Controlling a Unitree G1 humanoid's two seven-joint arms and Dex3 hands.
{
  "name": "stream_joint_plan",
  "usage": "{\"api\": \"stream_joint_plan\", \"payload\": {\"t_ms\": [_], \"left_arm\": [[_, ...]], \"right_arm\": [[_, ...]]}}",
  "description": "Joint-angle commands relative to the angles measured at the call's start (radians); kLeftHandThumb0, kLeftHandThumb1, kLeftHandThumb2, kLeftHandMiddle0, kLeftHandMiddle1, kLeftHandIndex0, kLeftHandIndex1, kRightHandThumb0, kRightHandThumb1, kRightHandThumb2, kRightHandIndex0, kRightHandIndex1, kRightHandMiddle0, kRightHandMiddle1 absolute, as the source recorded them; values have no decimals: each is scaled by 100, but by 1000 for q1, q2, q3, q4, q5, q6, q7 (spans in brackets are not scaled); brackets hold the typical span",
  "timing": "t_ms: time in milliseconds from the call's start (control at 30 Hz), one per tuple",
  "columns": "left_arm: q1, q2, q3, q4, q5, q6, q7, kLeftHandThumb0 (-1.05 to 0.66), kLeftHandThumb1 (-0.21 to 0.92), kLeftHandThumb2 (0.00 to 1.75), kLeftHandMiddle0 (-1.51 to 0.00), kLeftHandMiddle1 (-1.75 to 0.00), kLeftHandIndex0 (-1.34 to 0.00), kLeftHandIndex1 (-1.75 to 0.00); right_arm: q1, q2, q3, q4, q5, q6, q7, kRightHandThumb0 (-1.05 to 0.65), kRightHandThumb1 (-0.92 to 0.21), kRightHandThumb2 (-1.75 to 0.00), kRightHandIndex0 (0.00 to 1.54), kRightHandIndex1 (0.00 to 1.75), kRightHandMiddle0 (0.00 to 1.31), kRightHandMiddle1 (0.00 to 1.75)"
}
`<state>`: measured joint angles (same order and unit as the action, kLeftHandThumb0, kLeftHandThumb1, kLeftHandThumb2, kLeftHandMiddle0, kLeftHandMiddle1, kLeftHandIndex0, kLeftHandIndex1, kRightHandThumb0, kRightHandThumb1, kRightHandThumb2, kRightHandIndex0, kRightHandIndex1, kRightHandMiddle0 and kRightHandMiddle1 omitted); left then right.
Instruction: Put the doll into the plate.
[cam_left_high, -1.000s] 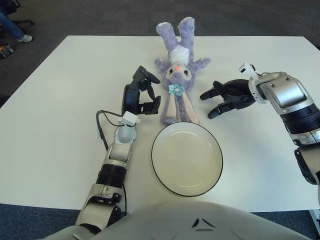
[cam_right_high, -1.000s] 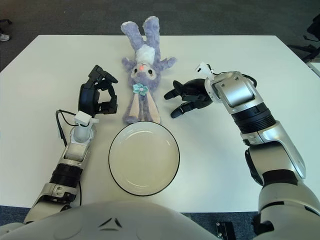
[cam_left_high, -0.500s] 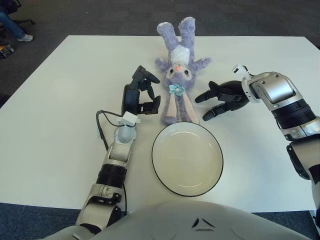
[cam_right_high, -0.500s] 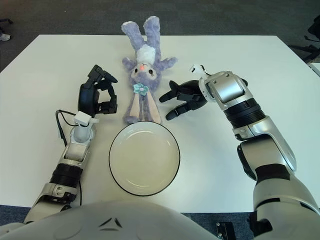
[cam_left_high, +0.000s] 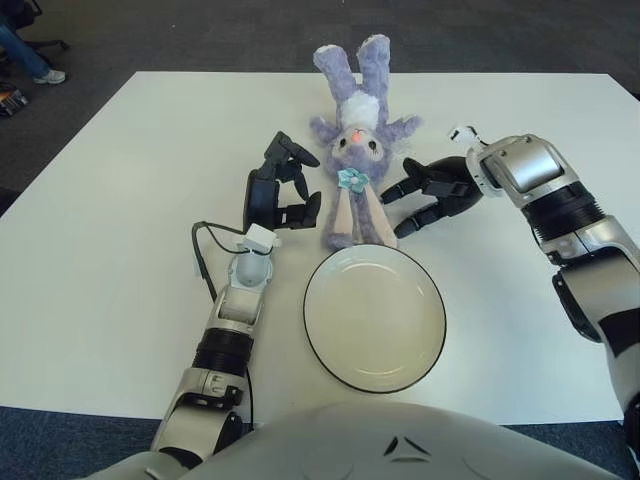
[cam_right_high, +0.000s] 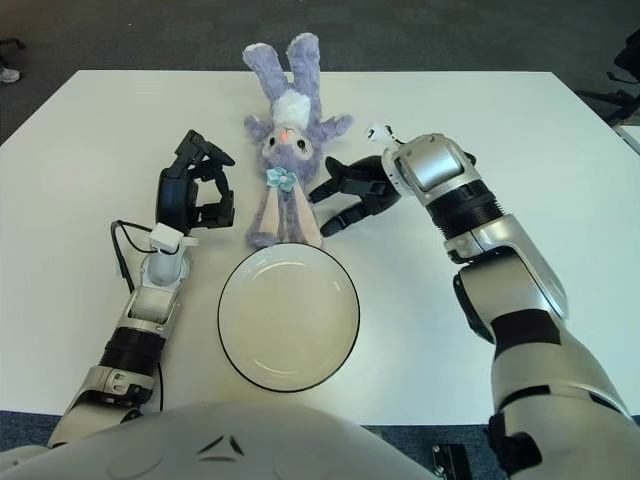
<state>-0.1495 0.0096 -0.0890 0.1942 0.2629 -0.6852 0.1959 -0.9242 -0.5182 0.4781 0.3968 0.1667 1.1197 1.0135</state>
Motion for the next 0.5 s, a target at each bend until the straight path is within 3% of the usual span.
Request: {"api": "stream_joint_plan", "payload": {"t_ms": [0,333,467], "left_arm": [[95,-4,-6,63,9,2,13,-43,49,109,-114,-175,-47,-175],[94,-6,-7,60,15,1,18,-42,50,109,-114,-175,-47,-175],[94,-9,-7,61,18,-6,26,-42,50,108,-114,-175,-47,-175]], "right_arm": [[6,24,-15,40,3,20,-17,-99,-92,-97,37,68,0,90],[-1,42,-17,91,-2,-48,31,-97,-92,-102,39,69,0,81],[-4,61,-19,105,-16,-40,4,-97,-92,-105,40,70,0,83]]}}
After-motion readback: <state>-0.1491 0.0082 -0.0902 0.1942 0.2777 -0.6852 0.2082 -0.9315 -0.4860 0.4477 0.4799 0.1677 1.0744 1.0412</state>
